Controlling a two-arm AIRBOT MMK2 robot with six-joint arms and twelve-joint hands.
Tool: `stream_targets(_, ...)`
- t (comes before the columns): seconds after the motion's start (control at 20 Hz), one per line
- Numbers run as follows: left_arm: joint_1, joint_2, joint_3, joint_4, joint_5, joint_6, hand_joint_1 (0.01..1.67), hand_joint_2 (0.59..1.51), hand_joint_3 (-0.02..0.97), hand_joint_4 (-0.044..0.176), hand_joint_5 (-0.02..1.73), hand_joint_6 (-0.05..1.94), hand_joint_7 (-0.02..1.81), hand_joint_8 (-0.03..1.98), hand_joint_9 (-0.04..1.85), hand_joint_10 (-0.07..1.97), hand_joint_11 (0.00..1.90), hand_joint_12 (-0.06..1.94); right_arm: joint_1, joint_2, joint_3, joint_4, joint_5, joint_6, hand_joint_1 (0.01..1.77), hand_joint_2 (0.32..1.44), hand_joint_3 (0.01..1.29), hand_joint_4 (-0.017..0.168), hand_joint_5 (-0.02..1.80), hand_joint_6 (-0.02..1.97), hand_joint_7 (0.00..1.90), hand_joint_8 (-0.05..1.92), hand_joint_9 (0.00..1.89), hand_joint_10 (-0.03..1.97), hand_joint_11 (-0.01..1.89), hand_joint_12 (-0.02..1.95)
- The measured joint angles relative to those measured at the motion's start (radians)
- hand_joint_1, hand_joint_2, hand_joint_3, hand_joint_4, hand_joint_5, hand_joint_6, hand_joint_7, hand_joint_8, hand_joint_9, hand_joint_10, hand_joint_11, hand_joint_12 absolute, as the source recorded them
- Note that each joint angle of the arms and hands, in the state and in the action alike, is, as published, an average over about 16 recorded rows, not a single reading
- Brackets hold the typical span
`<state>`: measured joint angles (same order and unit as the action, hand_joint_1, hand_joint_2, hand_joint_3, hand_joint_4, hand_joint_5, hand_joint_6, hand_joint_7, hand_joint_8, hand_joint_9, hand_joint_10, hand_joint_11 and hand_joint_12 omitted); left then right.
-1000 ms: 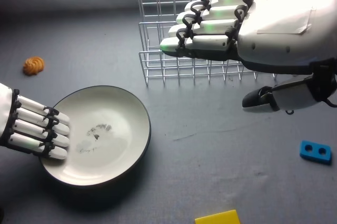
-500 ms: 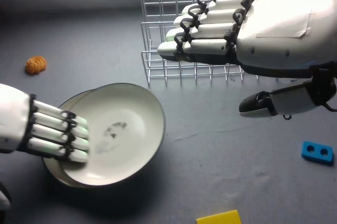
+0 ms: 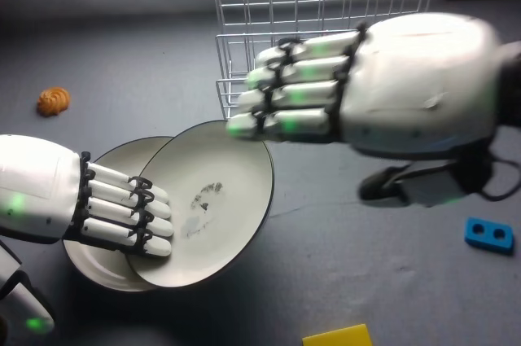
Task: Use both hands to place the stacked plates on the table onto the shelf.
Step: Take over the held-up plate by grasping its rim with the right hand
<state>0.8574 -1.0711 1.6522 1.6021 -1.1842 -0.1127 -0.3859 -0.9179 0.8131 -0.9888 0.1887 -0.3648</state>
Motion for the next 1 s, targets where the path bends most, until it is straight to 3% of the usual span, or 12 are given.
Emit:
stream_targets(0.75, -0.018, -0.003, -0.020, -0.005, 0.017, -0.020, 0.02, 1.164, 0.005, -0.002, 0.00, 0.00, -0.01, -0.02, 0.00, -0.02, 0.01, 0.01, -0.070, -0.273, 0.177, 0.003, -0.029, -0.170, 1.01, 1.14, 0.02, -0.003, 0.01, 0.02, 0.02, 0.01, 0.01, 0.01, 0.02, 0.01)
stream_targets(1.0, -0.018, -0.004, -0.020, -0.005, 0.017, -0.020, 0.02, 1.166, 0.005, -0.002, 0.00, 0.00, -0.01, -0.02, 0.00, -0.02, 0.01, 0.01, -0.091, -0.349, 0.240, 0.004, -0.038, -0.194, 1.00, 1.16, 0.02, -0.003, 0.02, 0.02, 0.02, 0.01, 0.02, 0.01, 0.02, 0.10)
